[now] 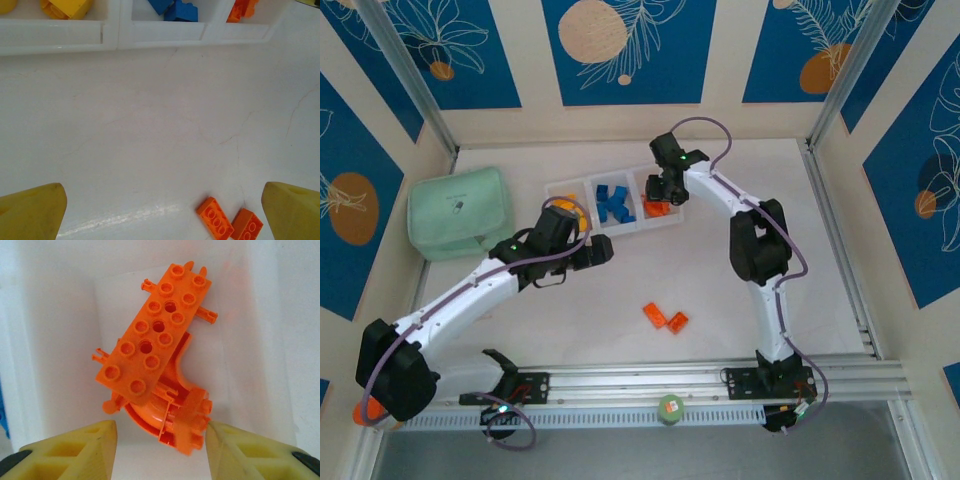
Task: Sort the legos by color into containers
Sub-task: Place the lego in the container, then pick up the lego from the bottom-center of the table.
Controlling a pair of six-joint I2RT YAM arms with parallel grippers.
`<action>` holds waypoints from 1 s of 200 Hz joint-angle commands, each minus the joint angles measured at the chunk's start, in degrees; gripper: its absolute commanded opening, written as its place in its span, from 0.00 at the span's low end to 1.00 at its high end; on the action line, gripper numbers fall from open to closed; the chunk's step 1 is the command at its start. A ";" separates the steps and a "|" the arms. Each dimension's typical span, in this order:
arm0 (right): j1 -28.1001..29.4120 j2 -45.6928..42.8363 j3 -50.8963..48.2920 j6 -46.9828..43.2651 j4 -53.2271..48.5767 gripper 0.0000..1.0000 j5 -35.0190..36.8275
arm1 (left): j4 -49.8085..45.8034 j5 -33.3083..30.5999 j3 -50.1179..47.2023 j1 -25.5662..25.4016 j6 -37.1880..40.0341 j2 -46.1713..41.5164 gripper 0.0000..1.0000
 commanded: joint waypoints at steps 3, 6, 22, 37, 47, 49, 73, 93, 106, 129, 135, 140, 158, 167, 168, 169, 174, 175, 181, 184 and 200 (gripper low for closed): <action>0.29 -5.47 -2.34 -1.12 -0.02 0.53 -1.53 | -0.40 0.21 -0.47 0.63 0.84 -1.51 0.99; 0.35 -5.97 -2.63 -1.13 -0.22 0.53 -1.51 | -0.20 0.38 -0.64 0.62 0.83 -1.56 0.99; 0.65 -8.75 -5.56 -1.00 -0.60 0.54 -1.49 | 0.38 0.98 -1.30 0.62 0.71 -2.09 0.99; 1.00 -12.06 -9.05 -0.57 -0.61 0.56 -2.11 | 1.02 1.78 -1.98 0.62 0.83 -2.76 0.99; 1.26 -14.32 -11.70 -0.47 -0.30 0.57 -2.92 | 2.11 2.65 -2.67 0.55 0.74 -2.99 0.99; 1.33 -14.86 -12.26 -0.42 -0.23 0.57 -2.98 | 2.37 2.83 -2.88 0.54 0.72 -3.05 0.99; 2.05 -20.09 -18.36 0.48 -1.69 0.61 -3.08 | 4.31 4.84 -4.04 -0.13 0.08 -2.86 0.99; 2.74 -24.37 -23.40 1.79 -2.87 0.63 -3.09 | 4.05 4.73 -4.21 -1.37 0.58 -2.79 0.99; 3.40 -26.87 -26.72 2.69 -3.37 0.64 -3.59 | 3.75 4.29 -4.37 -2.46 0.79 -2.76 0.99; 5.18 -31.04 -32.81 5.58 -4.04 0.65 -3.73 | 3.39 3.64 -4.89 -4.28 0.49 -2.79 0.99; 5.92 -32.01 -34.47 6.51 -4.24 0.65 -3.54 | 3.27 3.47 -5.04 -4.83 0.23 -2.74 0.99; 6.52 -32.86 -35.66 7.37 -4.42 0.66 -3.27 | 3.30 3.37 -5.21 -5.27 0.07 -2.75 0.99; 8.72 -35.50 -40.00 10.50 -5.16 0.68 -2.10 | 3.55 2.81 -5.67 -7.05 -1.09 -2.77 0.99; 9.85 -36.92 -42.33 12.54 -5.36 0.69 -1.60 | 3.95 2.50 -5.94 -7.99 -1.98 -2.70 0.99; 9.95 -37.08 -42.64 12.78 -5.32 0.69 -1.60 | 3.98 2.45 -6.00 -8.04 -2.07 -2.68 0.99; 10.09 -37.25 -42.92 12.98 -5.25 0.69 -1.60 | 3.99 2.42 -6.07 -8.15 -2.16 -2.67 0.99; 10.62 -38.00 -44.31 14.04 -5.04 0.69 -1.82 | 4.37 2.23 -6.29 -8.65 -2.60 -2.66 0.99; 10.73 -38.15 -44.46 14.23 -4.98 0.70 -1.84 | 4.36 2.22 -6.31 -8.72 -2.69 -2.66 0.99; 11.61 -38.91 -46.19 15.47 -4.75 0.70 -1.90 | 4.73 2.05 -6.57 -9.21 -3.10 -2.66 0.99; 12.04 -39.24 -46.90 16.08 -4.79 0.71 -1.75 | 4.88 1.92 -6.73 -9.51 -3.36 -2.67 0.99; 14.39 -40.77 -50.53 19.98 -4.51 0.72 -1.01 | 5.58 1.36 -7.41 -10.67 -4.46 -2.58 0.99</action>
